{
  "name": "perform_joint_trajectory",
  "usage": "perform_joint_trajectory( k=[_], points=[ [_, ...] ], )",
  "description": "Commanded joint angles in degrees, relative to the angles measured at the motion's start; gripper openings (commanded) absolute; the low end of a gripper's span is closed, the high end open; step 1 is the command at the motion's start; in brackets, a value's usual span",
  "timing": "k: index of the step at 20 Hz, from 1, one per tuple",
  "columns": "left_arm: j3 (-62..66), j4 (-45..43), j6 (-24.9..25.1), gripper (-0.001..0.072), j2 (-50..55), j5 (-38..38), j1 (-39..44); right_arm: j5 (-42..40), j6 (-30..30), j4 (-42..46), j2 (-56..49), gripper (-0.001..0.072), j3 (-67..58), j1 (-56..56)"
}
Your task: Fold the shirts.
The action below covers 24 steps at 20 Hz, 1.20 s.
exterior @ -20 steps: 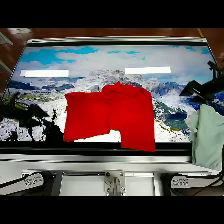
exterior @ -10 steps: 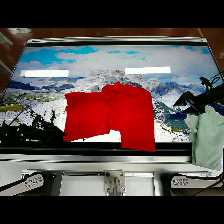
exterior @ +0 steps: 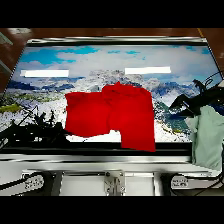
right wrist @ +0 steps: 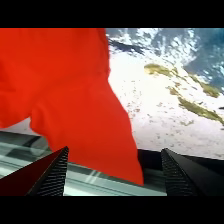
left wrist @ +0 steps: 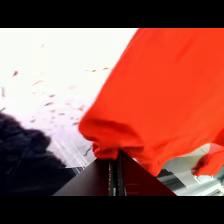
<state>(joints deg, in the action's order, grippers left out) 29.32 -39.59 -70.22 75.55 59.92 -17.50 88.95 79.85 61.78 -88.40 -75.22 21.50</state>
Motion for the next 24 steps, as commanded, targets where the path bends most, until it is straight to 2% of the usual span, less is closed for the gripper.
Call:
perform_joint_trajectory(
  k=[1, 4, 7, 9, 12, 13, 14, 15, 16, 17, 18, 19, 22, 24],
  points=[
    [0.1, 1.5, 1.5, 0.0038, -0.4, 0.6, 0.3, -6.4, -0.1, 0.7, 0.0, 0.069, 5.7, -3.3],
    [0.1, 1.5, 3.0, 0.0038, -1.8, 2.2, 0.3, -14.0, -0.5, 0.1, -1.0, 0.069, 10.4, -6.7],
    [1.2, 1.5, 3.8, 0.0038, -3.5, 2.7, 0.3, -15.6, -1.1, -1.4, -5.7, 0.069, 10.6, -9.1],
    [2.6, 1.5, 3.8, 0.0038, -3.9, 3.1, 0.3, -16.8, -5.2, -4.2, -8.3, 0.069, 10.6, -10.6],
    [5.0, 1.2, 3.8, 0.0038, -3.9, 4.3, 0.3, -21.0, -5.2, -4.5, -9.5, 0.0689, 10.6, -11.1],
    [5.7, 1.2, 3.8, 0.0038, -3.9, 4.4, 0.3, -22.3, -4.8, -5.0, -9.6, 0.0641, 10.6, -11.1],
    [6.2, 1.2, 3.8, 0.0038, -3.9, 4.3, 0.3, -23.3, -4.8, -6.7, -9.9, 0.0489, 10.6, -11.3],
    [6.8, 1.2, 3.8, 0.0038, -3.9, 4.2, 0.3, -23.6, -5.1, -8.2, -10.2, 0.0437, 10.6, -11.8],
    [7.3, 1.1, 3.8, 0.0038, -3.9, 3.8, 0.3, -23.7, -6.3, -9.2, -10.4, 0.0435, 10.6, -12.6],
    [8.0, 0.6, 3.8, 0.0037, -3.9, 3.3, 0.2, -23.4, -7.6, -9.2, -10.4, 0.0319, 10.6, -13.4],
    [9.0, -0.3, 3.8, 0.0037, -3.9, 3.0, 0.2, -22.9, -7.8, -9.2, -10.0, 0.0135, 10.6, -14.0],
    [10.8, -1.2, 3.8, 0.0036, -3.9, 3.1, 0.2, -22.5, -8.6, -9.3, -9.0, 0.0063, 10.5, -14.2],
    [19.3, -1.4, 3.8, 0.0035, -7.2, 3.1, 0.3, -20.1, -15.3, -9.4, -1.2, 0.0061, 7.5, -13.7],
    [29.3, -1.4, 3.8, 0.0035, -12.6, 3.1, 0.3, -20.0, -16.3, -9.6, 7.5, 0.0061, 1.8, -13.2]
  ],
)
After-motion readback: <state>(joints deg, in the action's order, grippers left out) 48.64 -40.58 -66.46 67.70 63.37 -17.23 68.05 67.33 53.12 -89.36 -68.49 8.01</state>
